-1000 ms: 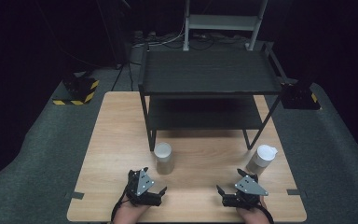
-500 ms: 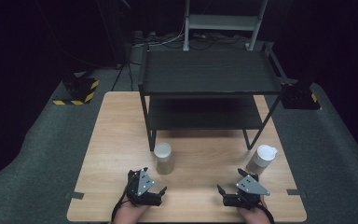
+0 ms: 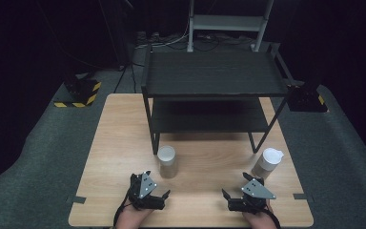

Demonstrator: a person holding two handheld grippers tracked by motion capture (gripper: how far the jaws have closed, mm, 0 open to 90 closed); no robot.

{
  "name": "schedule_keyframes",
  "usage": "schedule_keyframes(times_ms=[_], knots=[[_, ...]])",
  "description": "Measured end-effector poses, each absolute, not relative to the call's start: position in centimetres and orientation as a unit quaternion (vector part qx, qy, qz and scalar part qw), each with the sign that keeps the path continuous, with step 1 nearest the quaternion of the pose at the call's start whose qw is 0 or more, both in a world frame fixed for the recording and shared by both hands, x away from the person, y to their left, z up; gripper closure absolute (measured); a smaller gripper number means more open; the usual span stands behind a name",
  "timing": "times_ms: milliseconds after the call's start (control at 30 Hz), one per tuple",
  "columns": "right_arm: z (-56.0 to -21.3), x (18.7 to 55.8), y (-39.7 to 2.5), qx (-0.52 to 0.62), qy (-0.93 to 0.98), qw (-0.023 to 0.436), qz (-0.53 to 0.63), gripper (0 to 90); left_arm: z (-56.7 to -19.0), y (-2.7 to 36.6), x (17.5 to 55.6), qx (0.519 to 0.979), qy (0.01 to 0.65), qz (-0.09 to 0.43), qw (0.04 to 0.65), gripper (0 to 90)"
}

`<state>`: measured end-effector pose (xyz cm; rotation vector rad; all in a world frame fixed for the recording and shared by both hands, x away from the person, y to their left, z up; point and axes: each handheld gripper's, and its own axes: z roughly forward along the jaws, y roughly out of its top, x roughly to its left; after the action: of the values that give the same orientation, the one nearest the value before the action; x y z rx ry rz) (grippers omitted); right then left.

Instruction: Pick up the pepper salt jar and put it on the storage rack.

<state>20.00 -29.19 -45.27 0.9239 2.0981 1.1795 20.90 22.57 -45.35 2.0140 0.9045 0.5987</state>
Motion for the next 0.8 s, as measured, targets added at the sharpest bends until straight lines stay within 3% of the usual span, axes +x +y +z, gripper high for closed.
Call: schedule_keyframes(times_ms=[800], knots=[[-45.3, 20.0, -29.2, 0.341, 0.784, 0.278, 0.438, 0.2, -45.6, 23.8, 20.9, 0.788, 0.366, 0.224, 0.441, 0.6]])
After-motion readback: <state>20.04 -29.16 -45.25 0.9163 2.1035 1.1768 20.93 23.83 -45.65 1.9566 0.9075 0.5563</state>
